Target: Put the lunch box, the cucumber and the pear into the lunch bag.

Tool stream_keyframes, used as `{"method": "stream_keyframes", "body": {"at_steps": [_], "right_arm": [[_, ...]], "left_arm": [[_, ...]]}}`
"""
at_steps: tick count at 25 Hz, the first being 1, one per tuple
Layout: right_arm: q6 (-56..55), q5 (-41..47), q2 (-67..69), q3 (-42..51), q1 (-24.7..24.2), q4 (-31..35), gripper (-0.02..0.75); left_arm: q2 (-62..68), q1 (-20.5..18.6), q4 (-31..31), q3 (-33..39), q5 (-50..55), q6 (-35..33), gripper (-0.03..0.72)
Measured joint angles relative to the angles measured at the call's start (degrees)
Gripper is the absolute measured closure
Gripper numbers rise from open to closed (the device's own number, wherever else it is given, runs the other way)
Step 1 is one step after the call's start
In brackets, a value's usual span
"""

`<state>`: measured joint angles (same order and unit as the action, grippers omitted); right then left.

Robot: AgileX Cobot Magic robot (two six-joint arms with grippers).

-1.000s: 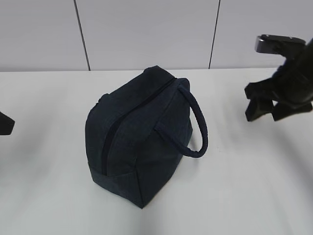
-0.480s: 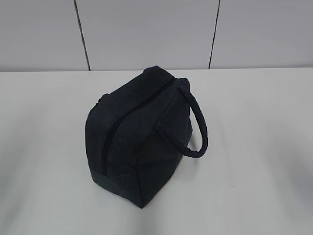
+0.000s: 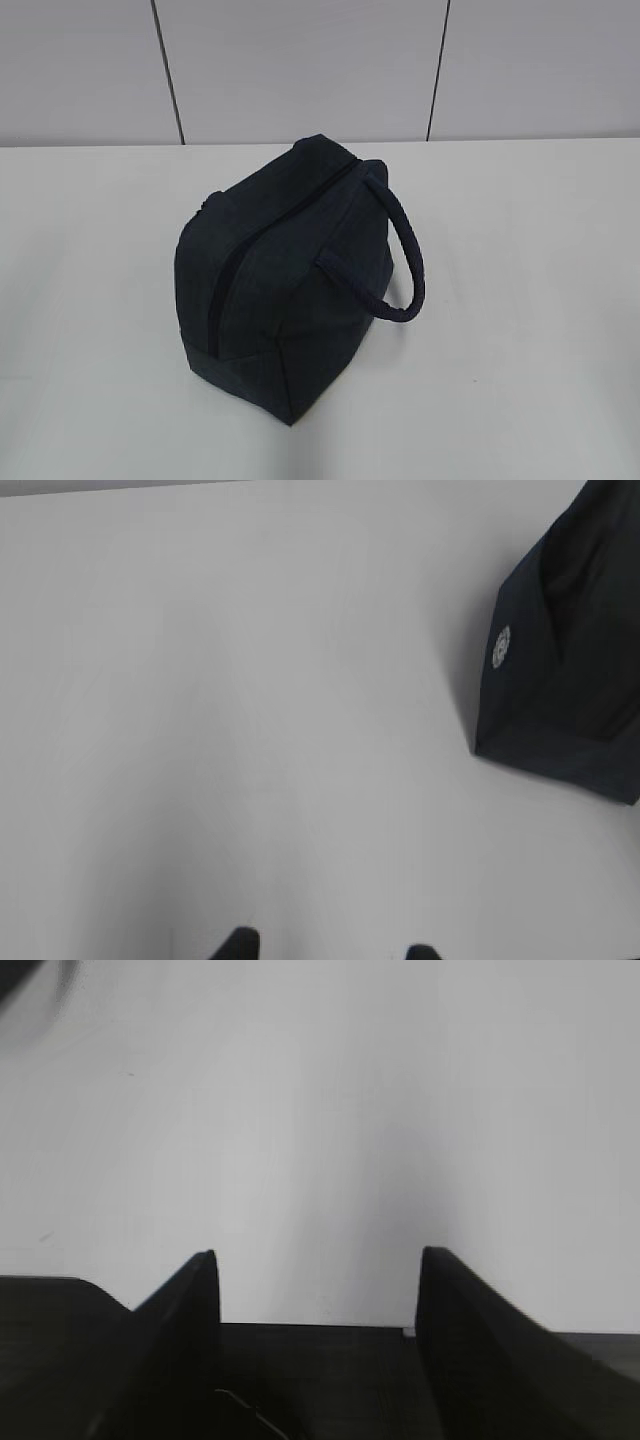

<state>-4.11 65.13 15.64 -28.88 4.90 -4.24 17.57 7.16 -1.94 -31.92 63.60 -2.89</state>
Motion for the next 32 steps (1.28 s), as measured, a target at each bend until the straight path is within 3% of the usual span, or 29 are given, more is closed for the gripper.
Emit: {"method": "stream_keyframes", "body": {"at_steps": [9, 32], "right_arm": [[2.6, 0.4, -16.4, 0.4, 0.0, -0.8, 0.292], [4.1, 0.5, -16.7, 0.5, -0.4, -0.1, 0.295]], "left_arm": [[-18.0, 0.0, 1.9, 1.4, 0.2, 0.0, 0.418], [-18.4, -0.7, 2.3, 1.5, 0.4, 0.0, 0.418]]}}
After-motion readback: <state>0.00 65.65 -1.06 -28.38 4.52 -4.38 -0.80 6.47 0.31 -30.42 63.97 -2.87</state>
